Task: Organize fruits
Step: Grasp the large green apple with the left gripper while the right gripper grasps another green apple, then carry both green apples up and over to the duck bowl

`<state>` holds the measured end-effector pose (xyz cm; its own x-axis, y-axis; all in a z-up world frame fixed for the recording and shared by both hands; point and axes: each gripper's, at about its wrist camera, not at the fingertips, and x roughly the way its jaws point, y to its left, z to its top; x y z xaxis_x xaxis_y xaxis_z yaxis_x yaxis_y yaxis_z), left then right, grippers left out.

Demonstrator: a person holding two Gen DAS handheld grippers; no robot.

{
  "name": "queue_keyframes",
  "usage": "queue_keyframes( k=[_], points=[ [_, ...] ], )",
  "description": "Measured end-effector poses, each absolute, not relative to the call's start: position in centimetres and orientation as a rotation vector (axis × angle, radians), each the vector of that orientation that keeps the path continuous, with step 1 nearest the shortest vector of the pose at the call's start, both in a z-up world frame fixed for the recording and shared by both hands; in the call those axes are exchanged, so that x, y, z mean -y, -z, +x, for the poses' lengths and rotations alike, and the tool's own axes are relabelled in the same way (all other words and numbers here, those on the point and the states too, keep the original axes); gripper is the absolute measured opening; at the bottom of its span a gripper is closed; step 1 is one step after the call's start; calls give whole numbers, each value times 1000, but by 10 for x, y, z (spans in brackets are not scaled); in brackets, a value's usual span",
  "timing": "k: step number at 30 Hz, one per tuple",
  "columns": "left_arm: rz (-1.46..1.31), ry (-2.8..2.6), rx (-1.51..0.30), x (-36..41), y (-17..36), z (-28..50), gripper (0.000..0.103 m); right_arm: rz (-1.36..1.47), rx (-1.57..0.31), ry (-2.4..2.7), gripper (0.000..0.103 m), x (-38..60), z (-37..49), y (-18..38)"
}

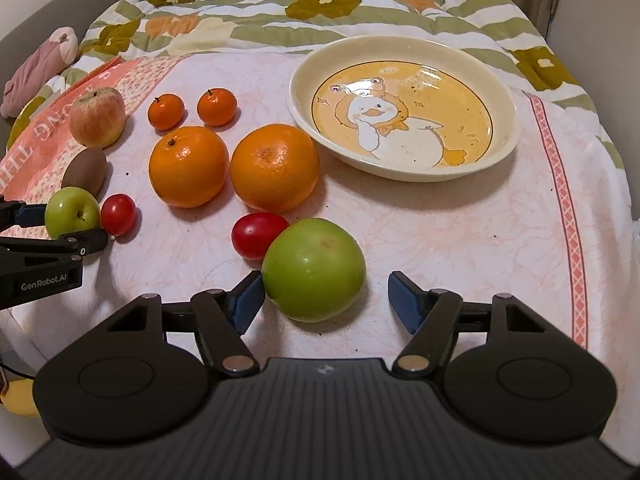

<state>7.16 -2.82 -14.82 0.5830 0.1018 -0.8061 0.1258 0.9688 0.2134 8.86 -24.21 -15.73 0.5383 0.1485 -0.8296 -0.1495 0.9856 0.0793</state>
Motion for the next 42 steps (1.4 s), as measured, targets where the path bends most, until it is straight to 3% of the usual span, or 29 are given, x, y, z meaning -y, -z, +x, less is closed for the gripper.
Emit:
queue_keyframes(
  k=[13, 31, 42],
  points=[
    [256, 46, -947, 23, 147, 66, 63, 21, -989, -168, 69, 237, 95, 159],
    [245, 119, -894, 13, 128, 57, 63, 46, -934, -67, 69, 234, 77, 141],
    [239, 225, -795, 14, 81, 55, 63, 64, -856, 14, 69, 227, 55, 92]
  ],
)
